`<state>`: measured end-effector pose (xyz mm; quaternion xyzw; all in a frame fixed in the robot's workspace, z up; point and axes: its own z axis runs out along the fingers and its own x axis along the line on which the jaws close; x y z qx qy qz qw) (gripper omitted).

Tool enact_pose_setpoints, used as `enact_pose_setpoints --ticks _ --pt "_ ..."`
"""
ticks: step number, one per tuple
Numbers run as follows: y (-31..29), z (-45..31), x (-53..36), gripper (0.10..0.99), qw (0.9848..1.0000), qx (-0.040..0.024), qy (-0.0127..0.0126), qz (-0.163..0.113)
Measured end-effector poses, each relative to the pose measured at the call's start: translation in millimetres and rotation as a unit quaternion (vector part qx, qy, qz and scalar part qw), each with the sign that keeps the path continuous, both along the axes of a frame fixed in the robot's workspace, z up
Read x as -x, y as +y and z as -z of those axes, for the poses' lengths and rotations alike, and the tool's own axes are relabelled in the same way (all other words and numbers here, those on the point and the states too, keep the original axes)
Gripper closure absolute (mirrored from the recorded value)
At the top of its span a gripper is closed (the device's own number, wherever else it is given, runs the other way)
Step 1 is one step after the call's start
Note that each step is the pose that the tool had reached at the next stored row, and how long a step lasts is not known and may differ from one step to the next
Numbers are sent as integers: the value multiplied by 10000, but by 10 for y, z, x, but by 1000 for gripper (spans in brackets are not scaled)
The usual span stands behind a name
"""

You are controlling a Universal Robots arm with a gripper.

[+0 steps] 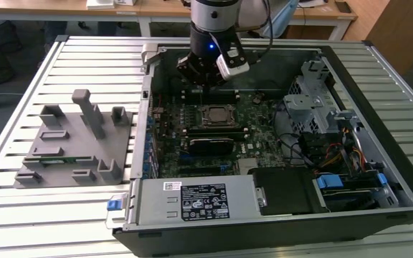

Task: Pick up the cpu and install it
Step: 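Install the first cpu locking lever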

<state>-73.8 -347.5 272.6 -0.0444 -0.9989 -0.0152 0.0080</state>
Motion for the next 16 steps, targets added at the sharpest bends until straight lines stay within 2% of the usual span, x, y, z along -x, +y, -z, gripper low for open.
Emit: enact_pose_setpoints --ticks 12,16 --pt "2 10 222 980 10000 -1 0 0" --pt "51 17 240 980 10000 0 0 0"
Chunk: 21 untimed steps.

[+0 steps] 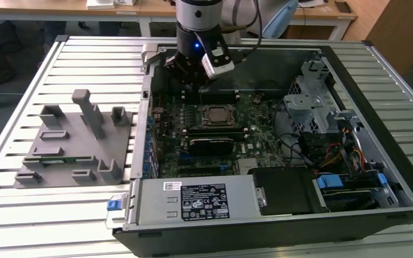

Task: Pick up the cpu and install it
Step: 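Install the first cpu locking lever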

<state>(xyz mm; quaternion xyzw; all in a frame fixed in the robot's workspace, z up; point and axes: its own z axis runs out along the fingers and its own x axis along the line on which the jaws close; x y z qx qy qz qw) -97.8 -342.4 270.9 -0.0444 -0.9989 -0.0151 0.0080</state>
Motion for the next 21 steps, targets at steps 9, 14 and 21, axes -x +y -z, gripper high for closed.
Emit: enact_pose_setpoints --ticks 9,14,21 --pt "179 59 22 980 10000 0 0 0" --pt "256 87 22 980 10000 0 0 -1" --pt "315 95 -4 980 10000 0 0 -26"
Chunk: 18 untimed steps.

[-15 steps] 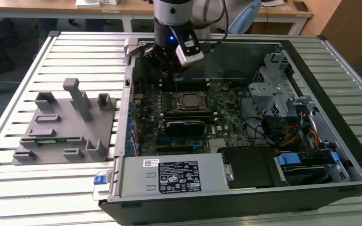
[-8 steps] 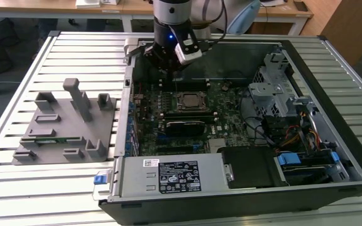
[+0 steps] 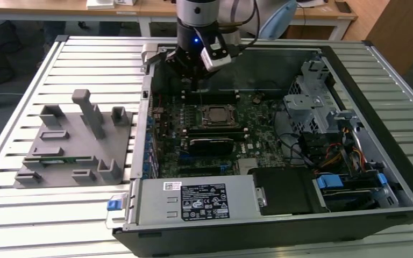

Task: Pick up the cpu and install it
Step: 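Install the first cpu locking lever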

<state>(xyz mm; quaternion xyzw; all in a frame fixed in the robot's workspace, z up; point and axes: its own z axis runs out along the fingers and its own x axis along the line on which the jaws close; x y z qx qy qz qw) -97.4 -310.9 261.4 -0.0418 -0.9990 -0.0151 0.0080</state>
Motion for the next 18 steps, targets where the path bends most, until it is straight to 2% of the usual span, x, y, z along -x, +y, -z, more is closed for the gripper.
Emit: enact_pose_setpoints --ticks 7,14,18 --pt "9 1 -109 980 10000 0 0 -7" --pt "17 5 -273 980 10000 0 0 -9" --pt "15 7 -284 980 10000 -1 0 -9"
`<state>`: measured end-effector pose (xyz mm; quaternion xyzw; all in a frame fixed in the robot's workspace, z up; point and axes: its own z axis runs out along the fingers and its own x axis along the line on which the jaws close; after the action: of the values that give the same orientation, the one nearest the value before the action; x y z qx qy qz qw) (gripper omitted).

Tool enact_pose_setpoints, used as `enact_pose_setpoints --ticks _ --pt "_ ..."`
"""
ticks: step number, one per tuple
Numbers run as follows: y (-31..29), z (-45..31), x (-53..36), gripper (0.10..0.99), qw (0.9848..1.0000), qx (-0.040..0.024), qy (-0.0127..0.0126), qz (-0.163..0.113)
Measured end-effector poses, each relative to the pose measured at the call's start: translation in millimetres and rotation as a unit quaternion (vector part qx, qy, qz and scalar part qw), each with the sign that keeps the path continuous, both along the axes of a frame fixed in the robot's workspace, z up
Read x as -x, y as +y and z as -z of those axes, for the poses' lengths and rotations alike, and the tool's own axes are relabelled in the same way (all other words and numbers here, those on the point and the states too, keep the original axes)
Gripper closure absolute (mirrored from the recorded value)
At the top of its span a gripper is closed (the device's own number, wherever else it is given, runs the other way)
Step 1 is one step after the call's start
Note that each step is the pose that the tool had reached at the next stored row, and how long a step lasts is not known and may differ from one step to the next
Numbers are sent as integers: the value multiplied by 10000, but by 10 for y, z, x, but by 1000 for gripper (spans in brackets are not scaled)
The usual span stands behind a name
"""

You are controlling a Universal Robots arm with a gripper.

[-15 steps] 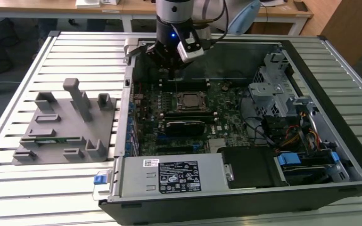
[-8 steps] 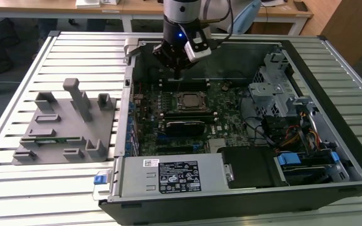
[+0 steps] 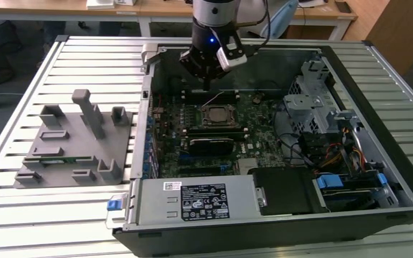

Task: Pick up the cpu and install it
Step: 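Install the first cpu locking lever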

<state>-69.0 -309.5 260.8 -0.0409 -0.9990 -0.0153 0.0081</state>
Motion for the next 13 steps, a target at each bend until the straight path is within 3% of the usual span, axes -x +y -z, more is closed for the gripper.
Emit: enact_pose_setpoints --ticks 6,9,13 --pt "-43 21 0 980 9998 -209 -1 -1" --pt "-49 46 -1 980 9998 -213 -12 -12" --pt "-49 73 -3 980 9994 -212 -27 -267"
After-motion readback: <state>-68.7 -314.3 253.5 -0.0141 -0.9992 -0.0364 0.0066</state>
